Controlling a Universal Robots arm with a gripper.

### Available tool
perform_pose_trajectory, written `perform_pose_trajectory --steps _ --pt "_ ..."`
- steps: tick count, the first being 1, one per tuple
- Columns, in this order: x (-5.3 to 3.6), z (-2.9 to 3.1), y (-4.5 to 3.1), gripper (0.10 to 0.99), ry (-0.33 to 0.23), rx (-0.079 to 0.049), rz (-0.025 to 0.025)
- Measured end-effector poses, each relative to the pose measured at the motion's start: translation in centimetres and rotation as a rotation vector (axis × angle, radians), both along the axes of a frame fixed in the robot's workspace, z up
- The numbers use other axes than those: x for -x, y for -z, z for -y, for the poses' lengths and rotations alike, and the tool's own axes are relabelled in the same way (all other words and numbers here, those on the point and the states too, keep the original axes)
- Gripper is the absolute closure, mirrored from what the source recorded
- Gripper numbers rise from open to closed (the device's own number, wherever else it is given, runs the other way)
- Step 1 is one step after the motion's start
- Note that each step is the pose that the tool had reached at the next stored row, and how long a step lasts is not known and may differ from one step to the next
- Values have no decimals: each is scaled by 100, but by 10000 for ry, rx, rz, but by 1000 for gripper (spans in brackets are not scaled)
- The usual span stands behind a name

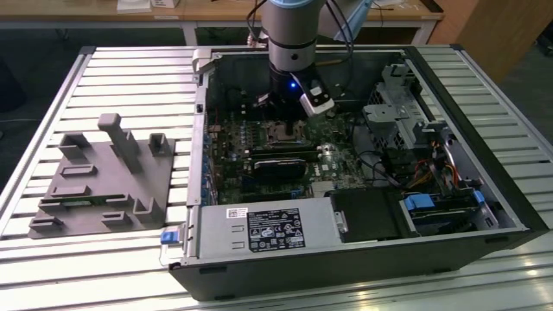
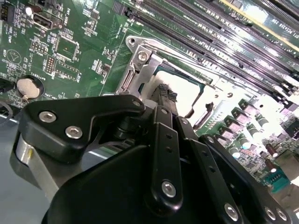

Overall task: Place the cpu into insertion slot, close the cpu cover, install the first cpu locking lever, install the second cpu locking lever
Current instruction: 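Close the cpu cover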

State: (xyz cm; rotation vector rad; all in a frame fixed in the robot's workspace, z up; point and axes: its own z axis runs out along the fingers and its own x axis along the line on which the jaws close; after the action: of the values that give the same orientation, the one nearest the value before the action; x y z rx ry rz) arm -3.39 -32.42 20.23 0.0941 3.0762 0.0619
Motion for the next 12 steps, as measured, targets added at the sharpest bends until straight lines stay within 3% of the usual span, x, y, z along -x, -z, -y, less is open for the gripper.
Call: perform_pose_trajectory --steps 7,12 --pt "147 2 -2 980 0 -68 32" --pt "257 3 -2 980 1 -202 40"
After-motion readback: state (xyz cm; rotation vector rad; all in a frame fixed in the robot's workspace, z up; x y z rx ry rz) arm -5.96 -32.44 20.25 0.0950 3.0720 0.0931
